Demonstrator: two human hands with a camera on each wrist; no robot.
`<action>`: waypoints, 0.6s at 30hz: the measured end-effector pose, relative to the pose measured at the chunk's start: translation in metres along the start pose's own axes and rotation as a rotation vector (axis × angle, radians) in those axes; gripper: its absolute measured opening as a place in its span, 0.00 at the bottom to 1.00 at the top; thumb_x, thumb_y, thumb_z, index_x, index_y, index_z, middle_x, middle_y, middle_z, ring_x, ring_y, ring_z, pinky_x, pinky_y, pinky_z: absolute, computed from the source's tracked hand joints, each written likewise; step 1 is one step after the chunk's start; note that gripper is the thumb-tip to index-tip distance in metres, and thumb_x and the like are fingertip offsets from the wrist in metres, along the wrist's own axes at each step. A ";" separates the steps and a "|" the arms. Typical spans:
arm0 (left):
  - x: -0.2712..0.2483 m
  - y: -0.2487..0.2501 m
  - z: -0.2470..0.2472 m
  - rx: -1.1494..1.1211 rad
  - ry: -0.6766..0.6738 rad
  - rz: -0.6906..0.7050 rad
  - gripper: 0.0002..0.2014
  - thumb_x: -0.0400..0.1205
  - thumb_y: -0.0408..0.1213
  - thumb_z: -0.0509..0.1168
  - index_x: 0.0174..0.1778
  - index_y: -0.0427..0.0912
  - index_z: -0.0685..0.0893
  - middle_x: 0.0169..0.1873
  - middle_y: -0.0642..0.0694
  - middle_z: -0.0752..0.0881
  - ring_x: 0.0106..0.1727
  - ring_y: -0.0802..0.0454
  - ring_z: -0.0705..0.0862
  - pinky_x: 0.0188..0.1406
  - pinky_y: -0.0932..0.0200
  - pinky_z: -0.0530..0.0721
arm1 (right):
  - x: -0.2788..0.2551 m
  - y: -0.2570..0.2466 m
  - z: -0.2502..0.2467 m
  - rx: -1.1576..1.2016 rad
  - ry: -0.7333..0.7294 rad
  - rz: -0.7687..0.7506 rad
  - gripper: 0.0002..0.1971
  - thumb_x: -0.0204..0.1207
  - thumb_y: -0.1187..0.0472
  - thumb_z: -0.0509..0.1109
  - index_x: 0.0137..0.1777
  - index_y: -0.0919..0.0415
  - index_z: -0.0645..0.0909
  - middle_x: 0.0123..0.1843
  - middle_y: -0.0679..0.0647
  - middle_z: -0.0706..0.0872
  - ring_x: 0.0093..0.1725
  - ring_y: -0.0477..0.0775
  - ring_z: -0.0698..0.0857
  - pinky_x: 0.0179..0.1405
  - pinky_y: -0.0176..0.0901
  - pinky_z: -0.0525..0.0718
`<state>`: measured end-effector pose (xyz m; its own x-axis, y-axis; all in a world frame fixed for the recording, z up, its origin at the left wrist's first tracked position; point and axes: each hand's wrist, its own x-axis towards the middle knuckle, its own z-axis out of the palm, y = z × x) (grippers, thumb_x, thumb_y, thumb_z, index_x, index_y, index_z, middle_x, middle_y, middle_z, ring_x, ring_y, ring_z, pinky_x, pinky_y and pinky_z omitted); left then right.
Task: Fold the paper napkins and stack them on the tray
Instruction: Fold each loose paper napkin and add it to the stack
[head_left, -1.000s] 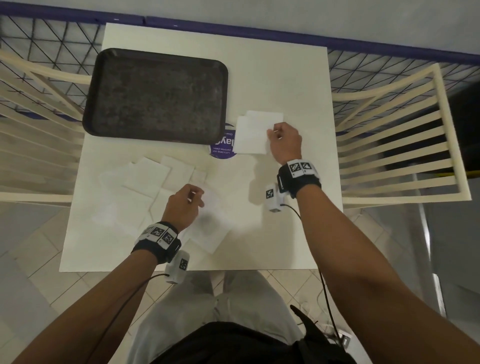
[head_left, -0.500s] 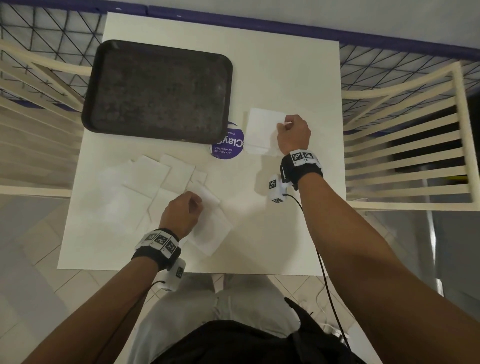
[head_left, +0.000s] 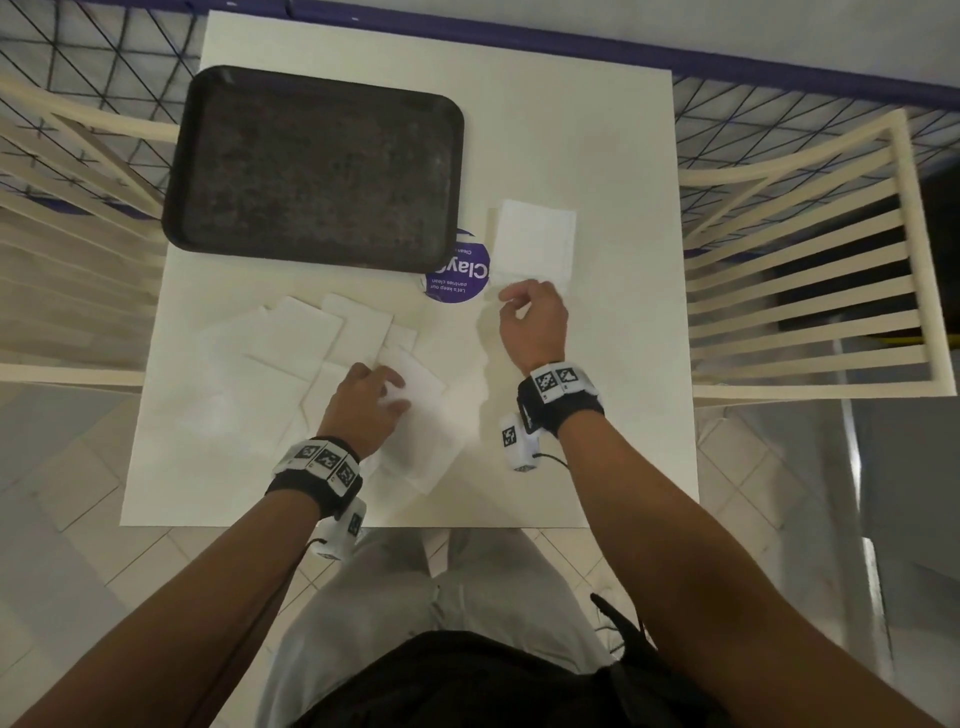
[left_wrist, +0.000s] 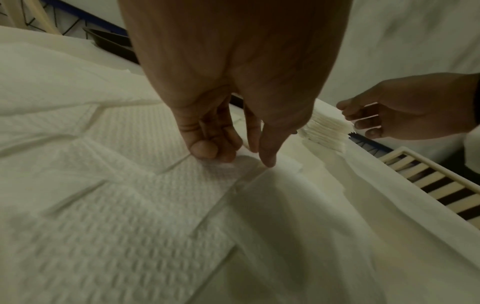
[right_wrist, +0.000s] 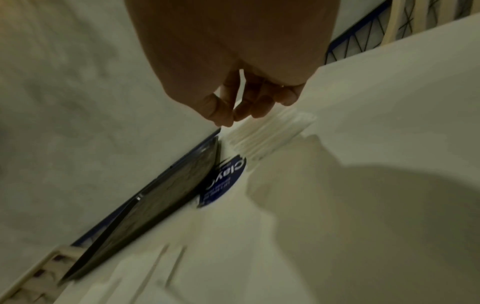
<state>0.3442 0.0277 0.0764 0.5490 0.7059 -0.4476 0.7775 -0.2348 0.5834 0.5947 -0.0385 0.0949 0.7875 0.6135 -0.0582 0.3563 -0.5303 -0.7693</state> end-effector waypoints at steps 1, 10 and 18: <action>-0.002 -0.002 0.000 0.009 -0.005 0.023 0.11 0.81 0.41 0.74 0.58 0.50 0.86 0.51 0.49 0.78 0.47 0.49 0.81 0.56 0.48 0.84 | -0.011 0.000 0.005 -0.001 -0.036 0.003 0.13 0.70 0.70 0.66 0.43 0.51 0.86 0.43 0.51 0.84 0.45 0.53 0.84 0.55 0.45 0.83; -0.005 -0.010 0.003 0.089 0.033 0.120 0.02 0.83 0.41 0.73 0.49 0.49 0.88 0.49 0.48 0.75 0.41 0.44 0.82 0.46 0.48 0.84 | -0.084 -0.002 0.035 -0.031 -0.453 -0.081 0.08 0.74 0.67 0.72 0.48 0.57 0.91 0.46 0.46 0.92 0.44 0.42 0.85 0.55 0.38 0.83; -0.011 -0.006 -0.005 0.021 0.153 0.208 0.03 0.83 0.42 0.73 0.50 0.49 0.88 0.51 0.48 0.77 0.42 0.48 0.82 0.45 0.52 0.80 | -0.101 -0.014 0.041 -0.214 -0.608 -0.026 0.08 0.72 0.47 0.78 0.47 0.49 0.88 0.46 0.43 0.89 0.50 0.51 0.87 0.59 0.51 0.82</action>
<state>0.3319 0.0245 0.0817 0.6463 0.7334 -0.2110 0.6599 -0.3983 0.6371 0.4899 -0.0688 0.0850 0.3741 0.8165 -0.4398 0.5134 -0.5773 -0.6350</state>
